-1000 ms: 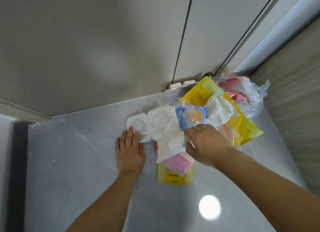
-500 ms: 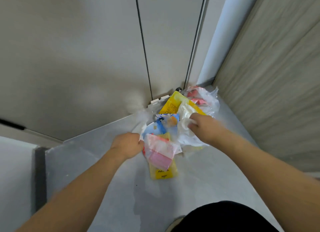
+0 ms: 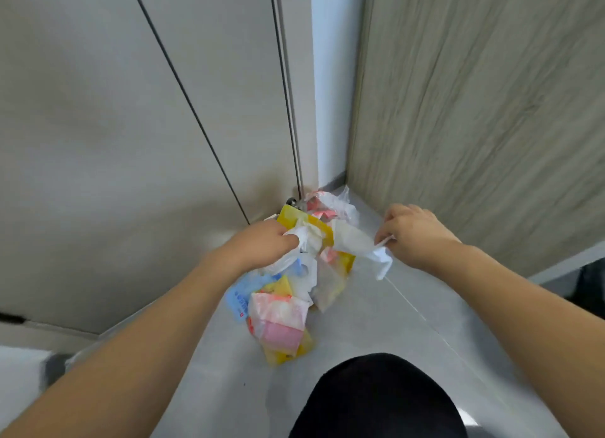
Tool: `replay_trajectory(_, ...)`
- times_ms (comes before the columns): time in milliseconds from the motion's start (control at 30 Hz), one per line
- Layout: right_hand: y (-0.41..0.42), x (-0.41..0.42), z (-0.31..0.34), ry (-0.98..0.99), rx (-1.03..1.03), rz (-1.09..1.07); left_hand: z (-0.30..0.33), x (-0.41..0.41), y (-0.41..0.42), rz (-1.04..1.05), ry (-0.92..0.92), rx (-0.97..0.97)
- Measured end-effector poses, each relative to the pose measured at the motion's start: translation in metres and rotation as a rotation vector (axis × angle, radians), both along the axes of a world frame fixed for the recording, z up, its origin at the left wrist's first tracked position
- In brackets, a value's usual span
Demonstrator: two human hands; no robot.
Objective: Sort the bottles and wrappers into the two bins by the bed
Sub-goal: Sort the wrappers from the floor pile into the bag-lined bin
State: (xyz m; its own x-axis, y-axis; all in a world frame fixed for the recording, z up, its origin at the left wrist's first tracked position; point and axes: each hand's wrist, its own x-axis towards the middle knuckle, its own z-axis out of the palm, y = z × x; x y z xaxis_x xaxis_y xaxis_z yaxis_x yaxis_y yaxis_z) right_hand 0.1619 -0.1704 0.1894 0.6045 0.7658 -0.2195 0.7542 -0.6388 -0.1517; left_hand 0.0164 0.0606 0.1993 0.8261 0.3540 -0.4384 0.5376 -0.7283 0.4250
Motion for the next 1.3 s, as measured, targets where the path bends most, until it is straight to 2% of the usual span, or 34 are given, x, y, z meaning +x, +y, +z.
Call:
replay_trajectory(100, -0.042, 0.01, 0.019, 0.036, -0.045, -0.04, 0.019, 0.02, -0.025, -0.042, -0.088, -0.07)
replay_trajectory(233, -0.102, 0.016, 0.044, 0.108, -0.031, -0.182, 0.046, 0.048, -0.068, -0.137, -0.118, -0.252)
replay_trajectory(367, -0.165, 0.02, 0.066, 0.137, -0.013, -0.33, 0.063, 0.076, -0.119, -0.264, -0.078, -0.291)
replay_trajectory(467, -0.216, 0.019, 0.081, 0.163, 0.028, -0.428, 0.08, 0.093, -0.172, -0.368, -0.063, -0.409)
replay_trajectory(667, -0.316, 0.016, 0.095, 0.111, 0.049, -0.598, 0.097, 0.118, -0.273, -0.525, -0.087, -0.534)
replay_trajectory(867, -0.393, 0.027, 0.073, -0.026, 0.18, -0.894, 0.093, 0.145, -0.355, -0.628, -0.121, -0.429)
replay_trajectory(1000, -0.427, 0.028, 0.042, 0.019, 0.352, -1.072, 0.081, 0.162, -0.399, -0.651, -0.093, -0.395)
replay_trajectory(1067, -0.439, 0.024, 0.02, 0.099, 0.248, -1.067, 0.068, 0.171, -0.42, -0.674, -0.076, -0.357)
replay_trajectory(1167, -0.439, 0.029, -0.006, 0.373, -0.131, -0.87, 0.042, 0.191, -0.452, -0.736, -0.062, -0.235)
replay_trajectory(1233, -0.437, 0.036, -0.013, 0.389, -0.202, -0.764, 0.021, 0.201, -0.477, -0.774, -0.053, -0.152)
replay_trajectory(1300, -0.438, 0.045, -0.02, 0.302, -0.206, -0.744, -0.003, 0.208, -0.498, -0.821, -0.049, -0.066)
